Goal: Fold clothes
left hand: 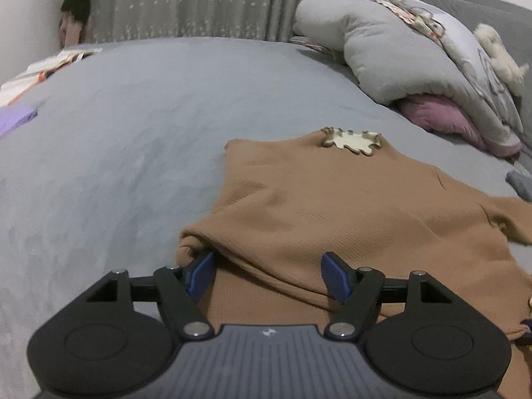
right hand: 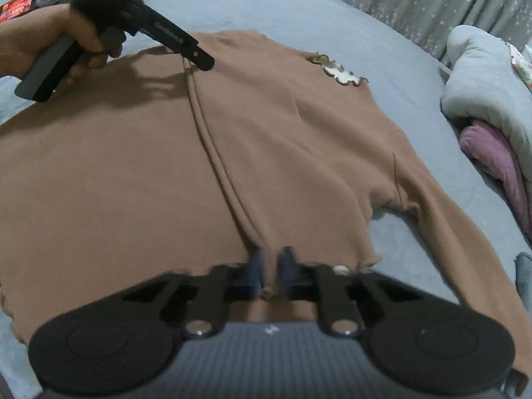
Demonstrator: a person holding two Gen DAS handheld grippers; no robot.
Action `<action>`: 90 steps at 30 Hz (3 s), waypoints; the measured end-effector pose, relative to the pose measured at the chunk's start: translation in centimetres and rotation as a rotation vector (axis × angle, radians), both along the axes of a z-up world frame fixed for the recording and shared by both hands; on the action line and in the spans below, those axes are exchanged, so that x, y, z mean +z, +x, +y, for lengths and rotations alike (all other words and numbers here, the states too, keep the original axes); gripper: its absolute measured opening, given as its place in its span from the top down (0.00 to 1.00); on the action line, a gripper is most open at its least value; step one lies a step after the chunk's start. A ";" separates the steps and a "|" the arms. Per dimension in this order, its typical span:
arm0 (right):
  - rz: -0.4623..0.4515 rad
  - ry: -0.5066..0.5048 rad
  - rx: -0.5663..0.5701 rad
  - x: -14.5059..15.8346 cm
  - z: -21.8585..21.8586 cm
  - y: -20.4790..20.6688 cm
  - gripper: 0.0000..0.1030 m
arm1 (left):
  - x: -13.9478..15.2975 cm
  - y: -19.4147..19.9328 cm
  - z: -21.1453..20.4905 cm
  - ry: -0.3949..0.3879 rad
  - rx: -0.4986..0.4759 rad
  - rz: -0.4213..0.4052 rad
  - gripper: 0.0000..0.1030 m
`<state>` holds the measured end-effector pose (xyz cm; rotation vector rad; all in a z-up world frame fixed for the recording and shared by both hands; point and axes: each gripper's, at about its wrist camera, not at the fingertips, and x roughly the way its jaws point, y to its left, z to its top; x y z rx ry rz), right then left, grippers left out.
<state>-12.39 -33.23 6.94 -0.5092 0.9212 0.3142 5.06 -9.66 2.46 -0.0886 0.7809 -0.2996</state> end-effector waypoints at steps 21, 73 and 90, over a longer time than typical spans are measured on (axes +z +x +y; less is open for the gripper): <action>-0.005 0.458 -0.117 2.5 -7.7 0.1 0.28 | 0.7 0.2 2.9 -0.115 0.057 0.064 0.34; -0.784 0.657 -1.234 4.0 -33.2 1.2 0.95 | 0.5 -2.2 5.0 -0.121 0.102 0.103 0.31; -0.912 0.431 -1.255 9.6 -30.4 -0.9 0.54 | 1.3 -1.9 6.8 -0.224 0.124 0.141 0.31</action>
